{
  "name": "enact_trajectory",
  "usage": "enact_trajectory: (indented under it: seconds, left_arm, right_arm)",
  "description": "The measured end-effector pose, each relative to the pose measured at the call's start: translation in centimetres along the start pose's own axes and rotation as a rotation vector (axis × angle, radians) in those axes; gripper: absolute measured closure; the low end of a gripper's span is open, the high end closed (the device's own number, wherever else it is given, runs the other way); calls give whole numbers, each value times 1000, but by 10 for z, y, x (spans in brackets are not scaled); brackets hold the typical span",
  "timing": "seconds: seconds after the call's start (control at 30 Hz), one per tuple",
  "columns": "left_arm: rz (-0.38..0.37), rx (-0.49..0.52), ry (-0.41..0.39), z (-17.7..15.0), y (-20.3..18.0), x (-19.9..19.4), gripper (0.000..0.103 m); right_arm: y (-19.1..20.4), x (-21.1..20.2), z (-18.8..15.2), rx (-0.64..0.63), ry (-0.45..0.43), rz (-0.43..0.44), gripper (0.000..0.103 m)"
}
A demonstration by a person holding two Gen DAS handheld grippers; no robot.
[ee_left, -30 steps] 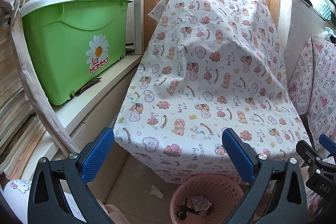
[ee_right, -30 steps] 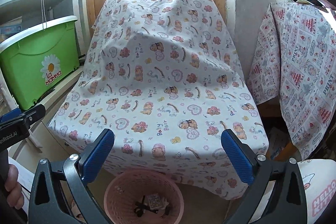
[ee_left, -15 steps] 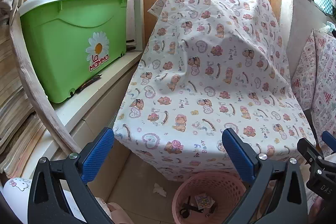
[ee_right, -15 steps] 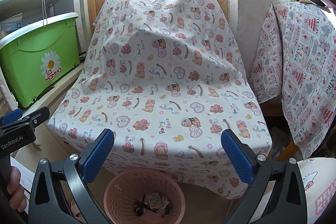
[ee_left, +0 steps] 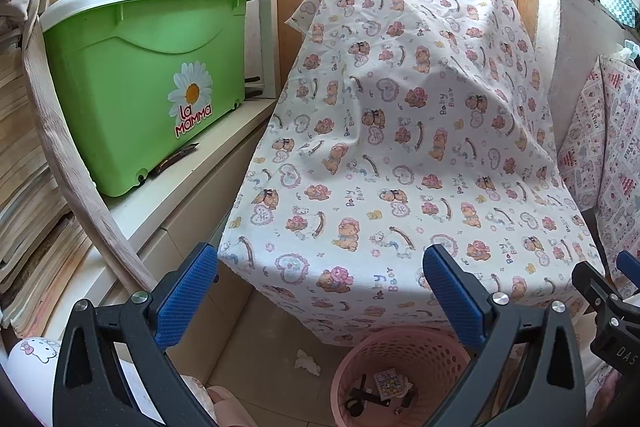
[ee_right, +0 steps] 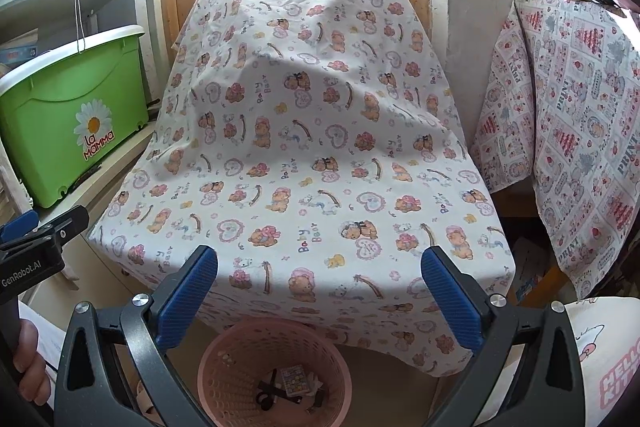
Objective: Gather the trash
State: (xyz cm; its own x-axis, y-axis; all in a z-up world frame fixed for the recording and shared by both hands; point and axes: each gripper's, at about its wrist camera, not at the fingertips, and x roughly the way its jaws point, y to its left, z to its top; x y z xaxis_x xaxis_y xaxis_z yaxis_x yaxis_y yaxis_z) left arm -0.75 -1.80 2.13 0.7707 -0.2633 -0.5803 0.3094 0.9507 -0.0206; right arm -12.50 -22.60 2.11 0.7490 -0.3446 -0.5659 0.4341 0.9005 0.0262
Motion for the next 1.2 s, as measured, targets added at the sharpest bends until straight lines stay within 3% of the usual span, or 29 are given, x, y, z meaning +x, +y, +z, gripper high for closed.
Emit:
enact_trajectory:
  seconds: [1.2]
  left_arm:
    - [13,30,-17,1,3,0,2]
  right_arm:
    - [2,12,-7,17,49,-1,0]
